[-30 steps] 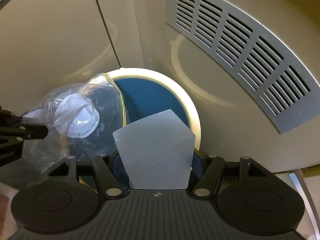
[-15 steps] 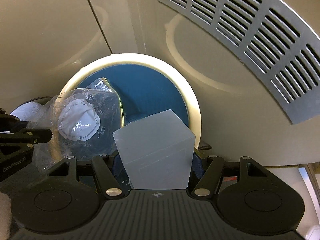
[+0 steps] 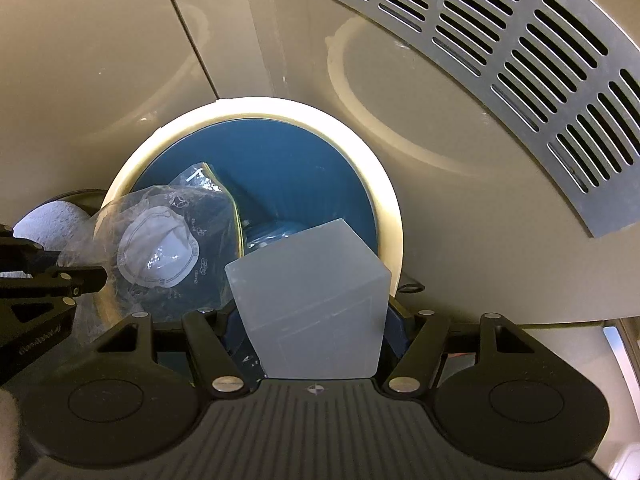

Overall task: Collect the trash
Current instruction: 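Open the left gripper dropping the bag while the right gripper releases the cup into the bin, then raise both tools back up to the trash pile on the mat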

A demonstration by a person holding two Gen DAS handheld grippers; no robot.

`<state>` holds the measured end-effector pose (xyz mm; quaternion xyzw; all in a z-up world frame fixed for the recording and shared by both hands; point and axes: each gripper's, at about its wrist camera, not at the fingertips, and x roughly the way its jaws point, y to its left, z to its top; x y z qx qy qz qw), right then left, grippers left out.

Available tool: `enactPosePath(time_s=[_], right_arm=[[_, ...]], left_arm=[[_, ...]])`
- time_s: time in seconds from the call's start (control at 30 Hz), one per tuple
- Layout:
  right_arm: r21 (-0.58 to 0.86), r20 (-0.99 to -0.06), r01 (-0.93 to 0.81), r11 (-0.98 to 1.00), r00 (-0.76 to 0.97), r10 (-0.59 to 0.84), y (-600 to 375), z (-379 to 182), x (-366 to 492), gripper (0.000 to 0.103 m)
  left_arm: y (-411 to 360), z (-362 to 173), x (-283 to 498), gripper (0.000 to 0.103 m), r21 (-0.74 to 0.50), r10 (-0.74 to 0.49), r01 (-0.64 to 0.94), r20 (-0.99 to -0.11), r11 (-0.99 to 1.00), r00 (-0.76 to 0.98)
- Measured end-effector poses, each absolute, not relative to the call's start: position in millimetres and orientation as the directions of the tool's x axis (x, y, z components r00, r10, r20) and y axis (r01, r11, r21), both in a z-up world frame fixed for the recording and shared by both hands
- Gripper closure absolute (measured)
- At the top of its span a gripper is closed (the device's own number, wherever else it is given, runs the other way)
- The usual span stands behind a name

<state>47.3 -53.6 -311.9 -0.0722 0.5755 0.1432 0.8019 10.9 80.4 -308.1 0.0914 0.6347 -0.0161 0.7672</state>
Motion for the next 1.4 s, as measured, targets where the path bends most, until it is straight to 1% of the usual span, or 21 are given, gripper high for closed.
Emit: enactPosePath(time_s=[0.13,0.17,0.2,0.23,0.27,0.3,0.37,0.47,0.6,0.67,0.7,0.73,0.83,1.0,1.13,1.3,1.4], right_arm=[[0.046,-0.943,-0.308,0.95,0.302,0.143,-52.8,-313.9,45.9,0.031],[0.045,-0.942,-0.305,0.951,0.303,0.142,-52.5,-313.1,45.9,0.028],[0.046,-0.942,-0.303,0.952,0.303,0.142,-52.8,-312.7,46.2,0.027],[0.048,-0.942,-0.299,0.953,0.304,0.143,-52.9,-312.5,45.9,0.026],[0.051,-0.941,-0.295,0.954,0.305,0.145,-53.3,-311.7,45.6,0.024],[0.055,-0.941,-0.289,0.956,0.306,0.147,-54.2,-310.2,45.3,0.022],[0.068,-0.938,-0.271,0.96,0.31,0.153,-57.1,-304.9,45.1,0.018],[0.098,-0.926,-0.256,0.962,0.331,0.183,-64.6,-291.0,42.2,0.016],[0.164,-0.882,-0.241,0.957,0.398,0.252,-79.2,-250.8,28.9,0.016],[0.202,-0.842,-0.255,0.946,0.448,0.3,-88.1,-225.2,18.1,0.012],[0.209,-0.821,-0.269,0.94,0.475,0.319,-91.3,-212.6,11.7,0.011],[0.206,-0.801,-0.28,0.938,0.501,0.326,-93.9,-201.6,5.7,0.01],[0.194,-0.746,-0.291,0.937,0.577,0.334,-101.7,-173.1,-12.3,0.009],[0.202,-0.682,-0.295,0.934,0.642,0.351,-114.6,-141.3,-37.3,0.009],[0.181,-0.637,-0.313,0.932,0.685,0.354,-127.7,-118.7,-59.4,0.004],[0.176,-0.577,-0.308,0.935,0.737,0.352,-133.3,-93.0,-65.5,0.004],[0.169,-0.526,-0.299,0.939,0.778,0.343,-142.3,-73.1,-69.2,0.003]], left_arm=[[78.5,-309.1,11.2,0.089,0.12,0.091,0.144,-0.977,0.982,0.194],[78.4,-308.7,11.5,0.081,0.122,0.093,0.144,-0.976,0.982,0.196],[78.1,-308.0,11.9,0.064,0.119,0.09,0.146,-0.977,0.982,0.196],[78.5,-307.2,11.7,0.052,0.118,0.088,0.146,-0.976,0.982,0.198],[78.2,-305.5,11.9,0.026,0.125,0.095,0.14,-0.974,0.982,0.204],[78.7,-303.2,11.4,0.012,0.134,0.103,0.132,-0.971,0.982,0.216],[78.0,-298.5,9.2,0.011,0.15,0.115,0.133,-0.964,0.98,0.239],[79.5,-287.8,9.6,0.01,0.139,0.105,0.14,-0.969,0.98,0.223],[89.1,-246.7,-3.4,0.01,0.099,0.062,0.109,-0.953,0.989,0.295],[95.7,-215.8,-15.4,0.009,0.066,0.027,0.095,-0.93,0.993,0.367],[99.0,-200.8,-21.5,0.002,0.054,0.015,0.085,-0.917,0.995,0.399],[101.8,-186.6,-28.3,0.0,0.044,0.009,0.07,-0.9,0.997,0.435],[110.0,-151.2,-45.4,0.0,0.034,0.018,0.02,-0.853,0.999,0.522],[114.3,-111.3,-64.6,0.0,0.005,0.017,-0.023,-0.806,1.0,0.592],[111.3,-82.8,-76.1,0.0,0.019,0.019,-0.007,-0.757,1.0,0.653],[103.9,-46.9,-83.4,0.0,0.027,-0.01,0.039,-0.694,0.999,0.72],[98.6,-23.8,-78.0,0.0,0.045,-0.01,0.051,-0.647,0.998,0.762]])
